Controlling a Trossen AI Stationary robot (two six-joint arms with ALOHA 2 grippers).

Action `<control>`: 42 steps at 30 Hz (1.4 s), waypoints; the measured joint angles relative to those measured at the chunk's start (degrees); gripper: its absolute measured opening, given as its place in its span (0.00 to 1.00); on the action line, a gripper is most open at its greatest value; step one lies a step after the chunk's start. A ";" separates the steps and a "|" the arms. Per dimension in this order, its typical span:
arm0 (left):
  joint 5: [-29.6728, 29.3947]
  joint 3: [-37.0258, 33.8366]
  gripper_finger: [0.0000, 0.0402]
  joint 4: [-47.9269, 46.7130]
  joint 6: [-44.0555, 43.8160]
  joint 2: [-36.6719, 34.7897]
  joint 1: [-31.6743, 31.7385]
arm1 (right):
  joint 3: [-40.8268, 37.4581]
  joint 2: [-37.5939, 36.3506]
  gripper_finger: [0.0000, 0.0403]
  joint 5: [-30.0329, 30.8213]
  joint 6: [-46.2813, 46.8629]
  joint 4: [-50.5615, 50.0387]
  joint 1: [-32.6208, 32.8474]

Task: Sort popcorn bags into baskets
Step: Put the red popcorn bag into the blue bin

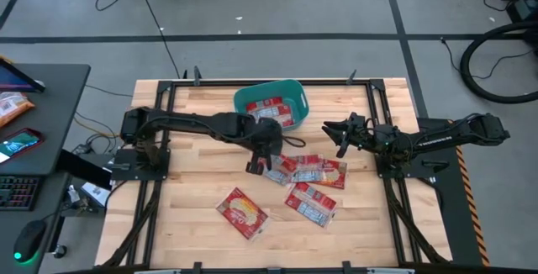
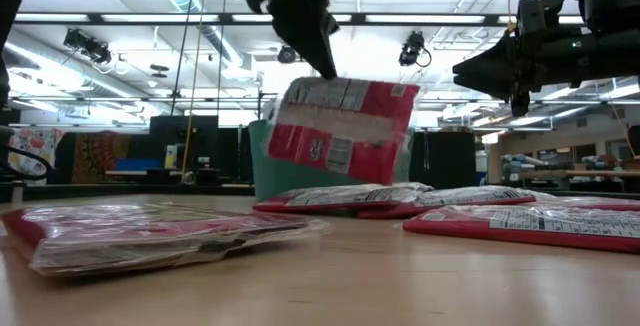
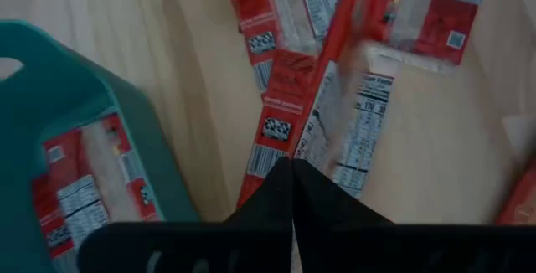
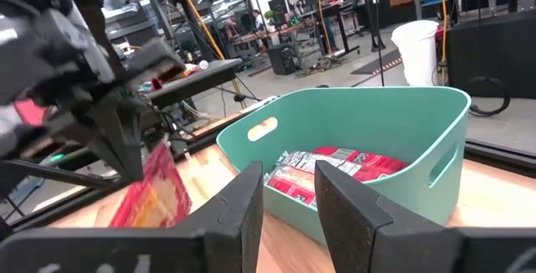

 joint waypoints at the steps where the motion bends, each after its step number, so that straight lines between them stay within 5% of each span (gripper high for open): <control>1: 0.02 0.00 0.00 -0.17 0.00 -0.59 0.16 | 0.00 0.00 0.29 0.00 0.00 0.00 0.00; 12: 3.06 0.05 0.00 2.84 -3.16 -4.19 3.38 | 0.00 0.00 0.29 0.00 0.00 0.02 0.01; 18: 6.66 -1.33 0.11 1.23 -1.48 -0.88 1.36 | 0.00 -0.04 0.29 0.00 0.00 -0.19 0.00; 34: -15.78 -6.16 0.55 2.73 -4.55 6.79 -10.45 | 0.00 0.28 0.29 0.00 0.00 -0.07 0.01; 42: -18.50 -6.16 0.61 6.81 -9.38 11.16 -12.91 | 0.02 0.45 0.29 0.00 0.00 0.01 0.02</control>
